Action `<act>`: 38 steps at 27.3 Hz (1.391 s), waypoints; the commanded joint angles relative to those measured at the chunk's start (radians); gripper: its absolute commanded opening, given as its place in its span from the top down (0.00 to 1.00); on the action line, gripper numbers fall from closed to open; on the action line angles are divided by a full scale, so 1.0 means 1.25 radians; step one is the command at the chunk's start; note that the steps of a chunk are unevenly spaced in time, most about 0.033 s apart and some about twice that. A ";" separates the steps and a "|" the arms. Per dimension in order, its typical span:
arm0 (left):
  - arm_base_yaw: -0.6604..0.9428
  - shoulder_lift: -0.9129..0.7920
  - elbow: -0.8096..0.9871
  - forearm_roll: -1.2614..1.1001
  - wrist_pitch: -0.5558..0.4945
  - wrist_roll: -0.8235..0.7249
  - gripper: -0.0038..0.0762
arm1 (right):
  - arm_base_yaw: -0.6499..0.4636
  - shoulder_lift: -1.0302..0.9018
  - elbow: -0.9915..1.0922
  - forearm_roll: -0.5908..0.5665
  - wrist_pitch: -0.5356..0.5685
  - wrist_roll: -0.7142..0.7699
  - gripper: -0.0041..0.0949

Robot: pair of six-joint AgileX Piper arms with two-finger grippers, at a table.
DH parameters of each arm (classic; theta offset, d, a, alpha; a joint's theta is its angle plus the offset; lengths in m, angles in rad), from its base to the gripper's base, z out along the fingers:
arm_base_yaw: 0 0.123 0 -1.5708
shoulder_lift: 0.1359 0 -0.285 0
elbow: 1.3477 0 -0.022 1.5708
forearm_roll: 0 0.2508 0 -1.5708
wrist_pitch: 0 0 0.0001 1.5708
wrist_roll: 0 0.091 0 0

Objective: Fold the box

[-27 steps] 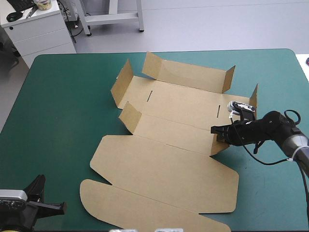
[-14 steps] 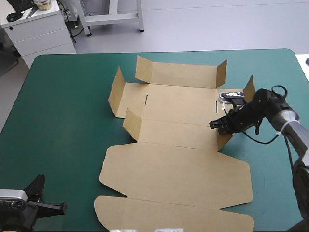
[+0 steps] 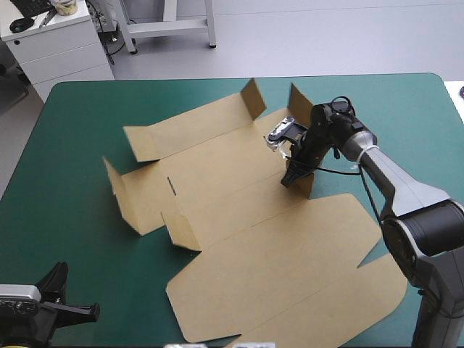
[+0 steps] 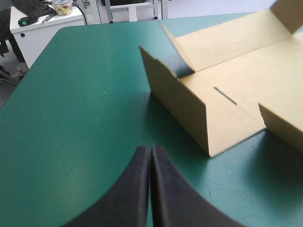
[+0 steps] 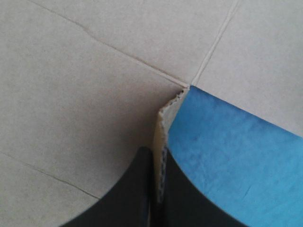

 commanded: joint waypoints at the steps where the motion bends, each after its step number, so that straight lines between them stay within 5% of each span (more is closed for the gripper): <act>1: -0.006 0.019 -0.019 -0.003 -0.061 0.000 0.96 | 0.040 -0.013 -0.093 0.005 0.011 -0.112 0.98; 8: -0.006 0.019 -0.019 -0.003 -0.061 0.000 0.96 | 0.160 -0.003 -0.112 -0.035 -0.011 -0.363 0.98; 15: -0.006 0.019 -0.019 -0.003 -0.061 0.000 0.96 | 0.184 0.009 -0.113 -0.061 -0.072 -0.531 0.98; 24: -0.006 0.019 -0.019 -0.003 -0.061 0.000 0.96 | 0.184 0.045 -0.114 -0.018 -0.100 -0.552 0.98; 31: -0.006 0.019 -0.019 -0.003 -0.061 0.000 0.96 | 0.184 0.046 -0.114 0.015 -0.119 -0.692 0.98; 38: -0.006 0.019 -0.019 -0.003 -0.061 0.000 0.96 | 0.184 0.053 -0.114 0.053 -0.142 -0.631 0.92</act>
